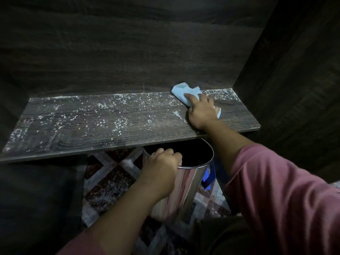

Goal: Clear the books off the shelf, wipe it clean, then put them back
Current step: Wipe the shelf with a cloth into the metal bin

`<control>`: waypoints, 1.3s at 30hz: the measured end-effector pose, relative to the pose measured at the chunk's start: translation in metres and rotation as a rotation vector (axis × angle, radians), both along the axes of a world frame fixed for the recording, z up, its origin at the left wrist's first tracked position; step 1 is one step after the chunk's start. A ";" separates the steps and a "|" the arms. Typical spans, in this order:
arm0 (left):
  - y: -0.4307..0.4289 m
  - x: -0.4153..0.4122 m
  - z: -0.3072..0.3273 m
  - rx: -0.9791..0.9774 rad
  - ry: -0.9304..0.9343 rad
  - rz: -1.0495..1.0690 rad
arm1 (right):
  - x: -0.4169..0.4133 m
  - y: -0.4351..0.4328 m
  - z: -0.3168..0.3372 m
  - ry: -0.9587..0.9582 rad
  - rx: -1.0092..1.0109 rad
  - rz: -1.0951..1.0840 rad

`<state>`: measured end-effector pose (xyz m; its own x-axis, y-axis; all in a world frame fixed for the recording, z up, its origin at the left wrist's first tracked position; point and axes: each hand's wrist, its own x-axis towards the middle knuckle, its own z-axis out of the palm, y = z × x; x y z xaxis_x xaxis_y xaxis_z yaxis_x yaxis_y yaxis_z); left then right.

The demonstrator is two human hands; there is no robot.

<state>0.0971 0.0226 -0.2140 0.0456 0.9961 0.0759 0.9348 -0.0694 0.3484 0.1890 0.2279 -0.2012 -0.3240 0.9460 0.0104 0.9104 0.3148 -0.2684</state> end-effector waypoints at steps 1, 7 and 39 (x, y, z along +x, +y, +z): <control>-0.001 -0.002 0.001 -0.002 0.003 0.006 | -0.001 -0.003 -0.002 0.004 0.017 -0.018; -0.005 -0.011 0.002 -0.009 0.016 0.032 | 0.002 -0.035 -0.004 0.000 0.018 -0.032; -0.012 -0.017 -0.007 -0.093 -0.028 0.006 | 0.026 -0.075 0.056 0.057 -0.053 0.073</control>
